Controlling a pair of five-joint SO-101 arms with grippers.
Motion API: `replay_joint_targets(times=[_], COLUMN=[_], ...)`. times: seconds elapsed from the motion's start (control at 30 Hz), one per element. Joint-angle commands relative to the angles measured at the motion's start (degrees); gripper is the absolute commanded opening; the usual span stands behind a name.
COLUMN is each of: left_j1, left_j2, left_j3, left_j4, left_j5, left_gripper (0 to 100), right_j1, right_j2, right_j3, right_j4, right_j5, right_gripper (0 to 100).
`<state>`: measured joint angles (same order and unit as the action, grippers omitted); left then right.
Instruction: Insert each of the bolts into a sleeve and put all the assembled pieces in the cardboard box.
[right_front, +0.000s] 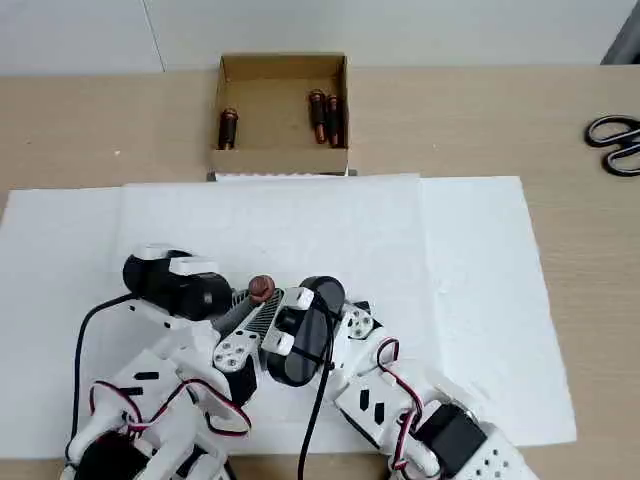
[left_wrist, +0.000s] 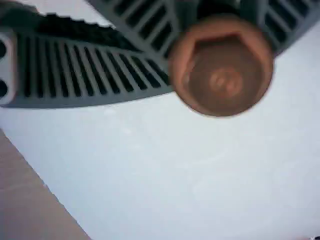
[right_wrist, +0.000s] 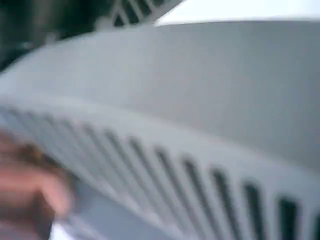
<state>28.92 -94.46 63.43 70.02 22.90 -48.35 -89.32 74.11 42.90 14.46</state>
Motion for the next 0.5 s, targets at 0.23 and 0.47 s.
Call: replay_joint_targets(times=[0.23, 0.47], left_j1=[-0.18, -0.18], left_j2=[0.26, 0.26], left_j3=[1.71, -0.84], left_j4=[2.29, 2.2], left_j5=[-1.05, -0.7], left_gripper=[21, 22], right_j1=[1.27, 2.51], right_j2=[-1.01, -0.84], right_j3=[-8.44, -8.0], right_j4=[-2.15, -1.98], right_j5=[0.62, 0.44], right_gripper=[0.2, 0.2])
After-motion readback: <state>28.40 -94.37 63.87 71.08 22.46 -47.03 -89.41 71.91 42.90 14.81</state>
